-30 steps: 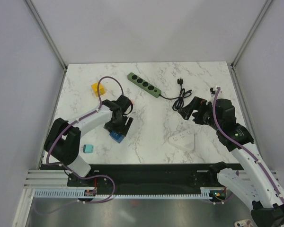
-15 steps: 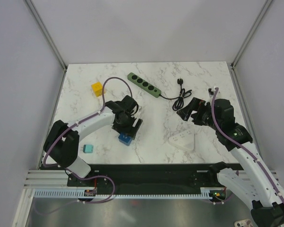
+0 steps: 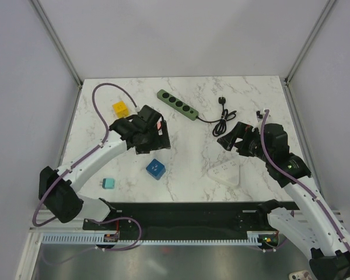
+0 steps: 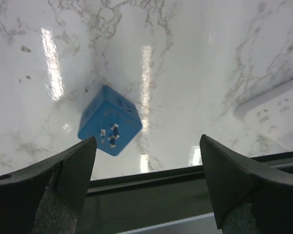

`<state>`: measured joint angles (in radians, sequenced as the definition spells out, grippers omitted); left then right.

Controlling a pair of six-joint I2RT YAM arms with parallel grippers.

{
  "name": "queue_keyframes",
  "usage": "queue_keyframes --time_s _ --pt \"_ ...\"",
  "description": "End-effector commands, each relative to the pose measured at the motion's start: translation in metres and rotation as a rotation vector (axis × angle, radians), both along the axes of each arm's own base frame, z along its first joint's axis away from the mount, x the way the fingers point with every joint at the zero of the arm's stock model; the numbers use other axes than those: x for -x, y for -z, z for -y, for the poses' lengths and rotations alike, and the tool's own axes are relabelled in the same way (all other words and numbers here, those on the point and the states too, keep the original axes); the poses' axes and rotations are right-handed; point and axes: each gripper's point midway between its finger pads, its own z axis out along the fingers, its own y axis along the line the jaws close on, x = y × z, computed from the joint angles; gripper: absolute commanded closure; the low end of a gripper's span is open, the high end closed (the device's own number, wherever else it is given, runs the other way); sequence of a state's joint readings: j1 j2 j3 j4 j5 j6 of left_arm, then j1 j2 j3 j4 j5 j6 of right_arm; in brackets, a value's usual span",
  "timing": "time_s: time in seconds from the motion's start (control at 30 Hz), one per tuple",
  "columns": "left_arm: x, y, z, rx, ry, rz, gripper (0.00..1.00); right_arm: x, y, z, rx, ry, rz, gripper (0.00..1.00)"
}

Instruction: Insert the plug

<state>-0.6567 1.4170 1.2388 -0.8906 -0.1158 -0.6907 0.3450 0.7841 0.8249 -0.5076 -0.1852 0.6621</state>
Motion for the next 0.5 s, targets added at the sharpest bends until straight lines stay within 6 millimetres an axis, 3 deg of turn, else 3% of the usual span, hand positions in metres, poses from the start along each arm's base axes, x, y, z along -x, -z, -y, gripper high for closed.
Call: queue_keyframes --time_s 0.0,0.17,0.47 --pt "0.020 -0.027 0.009 0.246 -0.346 -0.102 0.07 0.000 -0.011 -0.004 -0.035 -0.009 0.035 0.02" --pt "0.036 -0.006 -0.004 0.294 -0.591 -0.179 0.07 0.000 -0.022 -0.008 -0.047 -0.029 0.056 0.02" --pt "0.047 0.035 -0.028 0.116 -0.739 -0.263 0.02 0.003 -0.014 -0.012 -0.052 -0.059 0.031 0.02"
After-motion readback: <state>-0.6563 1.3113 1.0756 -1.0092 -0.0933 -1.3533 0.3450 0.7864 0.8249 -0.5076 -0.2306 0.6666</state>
